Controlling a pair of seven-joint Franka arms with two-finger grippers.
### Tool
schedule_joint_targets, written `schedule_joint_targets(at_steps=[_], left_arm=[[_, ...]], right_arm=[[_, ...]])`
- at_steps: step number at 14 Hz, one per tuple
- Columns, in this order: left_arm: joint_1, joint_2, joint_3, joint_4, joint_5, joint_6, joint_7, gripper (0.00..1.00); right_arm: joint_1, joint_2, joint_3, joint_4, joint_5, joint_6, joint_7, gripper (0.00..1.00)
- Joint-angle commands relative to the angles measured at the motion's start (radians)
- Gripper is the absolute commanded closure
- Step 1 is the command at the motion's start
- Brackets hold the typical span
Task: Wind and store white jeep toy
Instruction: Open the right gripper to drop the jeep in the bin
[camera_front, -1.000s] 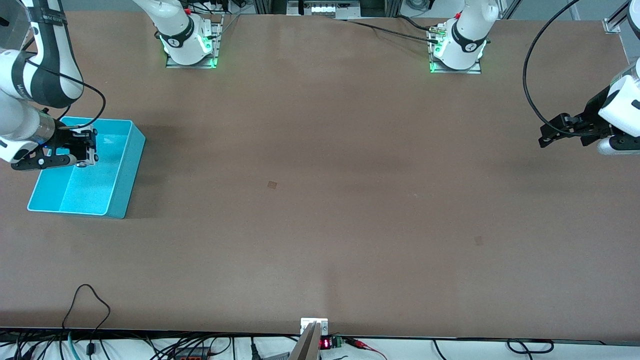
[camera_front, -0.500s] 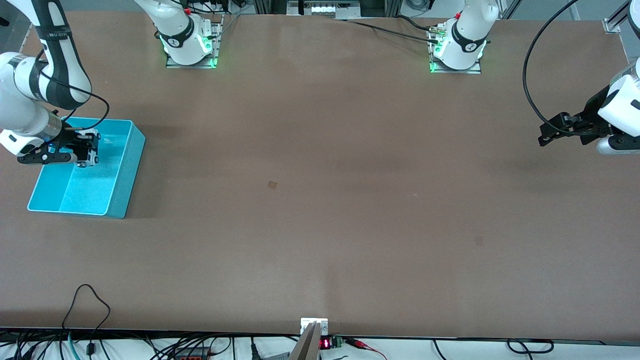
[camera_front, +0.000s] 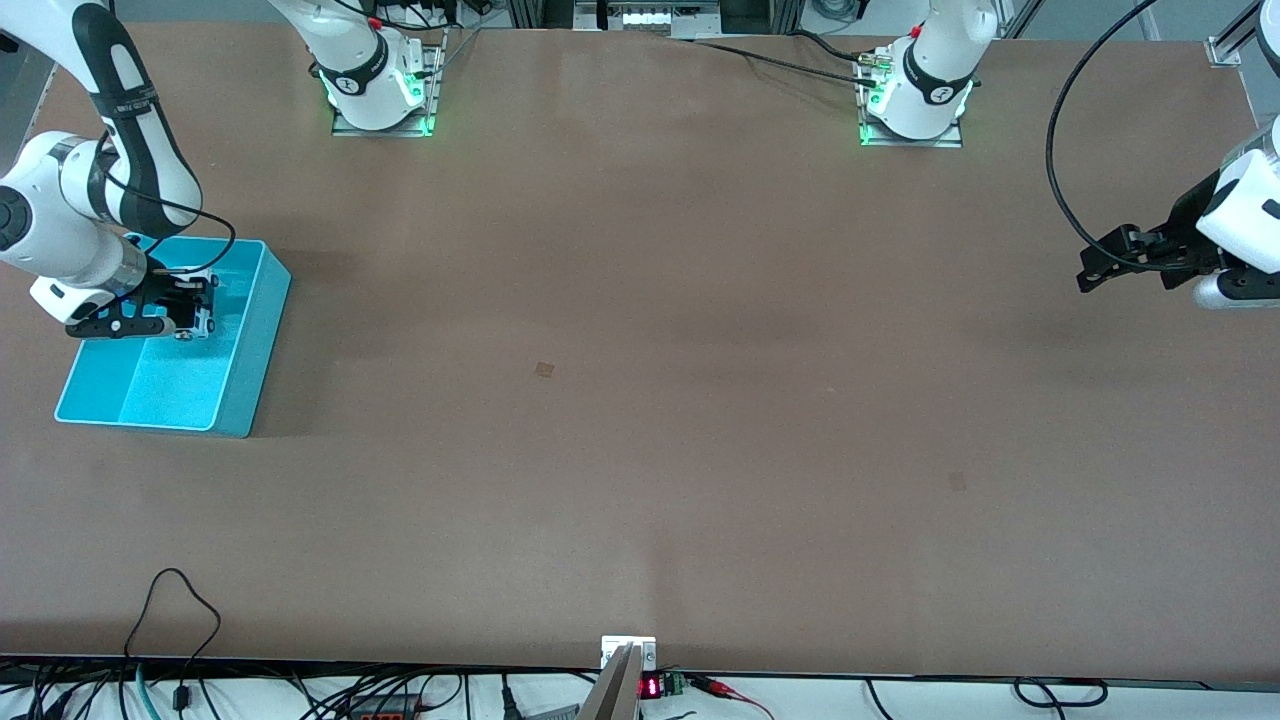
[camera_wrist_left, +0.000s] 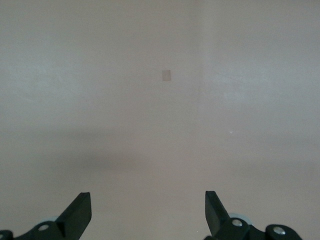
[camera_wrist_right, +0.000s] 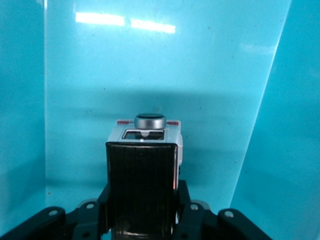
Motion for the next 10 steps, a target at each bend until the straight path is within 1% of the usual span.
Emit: schedule_joint_targets(at_steps=[1,4,5,8,9,10], left_arm=[[0.001,-0.009,0.003,0.009,-0.012,-0.019,0.006,0.0],[-0.001,-0.009,0.002,0.012,-0.01,-0.019,0.008,0.0],[-0.001,-0.009,0.002,0.01,-0.012,-0.019,0.008,0.0],[-0.001,-0.009,0.002,0.012,-0.012,-0.018,0.008,0.0],[-0.001,-0.009,0.002,0.012,-0.012,-0.018,0.008,0.0],[-0.001,-0.009,0.0,0.012,-0.012,-0.018,0.008,0.0]], right_arm=[[-0.025,0.011,0.021,-0.006,-0.019,0.015,0.002,0.93],[-0.025,0.019,0.022,-0.006,-0.019,0.02,0.002,0.84],[-0.025,0.025,0.022,-0.006,-0.019,0.021,0.002,0.74],[-0.025,0.045,0.024,-0.004,-0.019,0.03,0.002,0.62],[-0.025,0.045,0.024,-0.004,-0.019,0.03,0.002,0.56],[-0.025,0.045,0.024,-0.004,-0.019,0.03,0.002,0.47]])
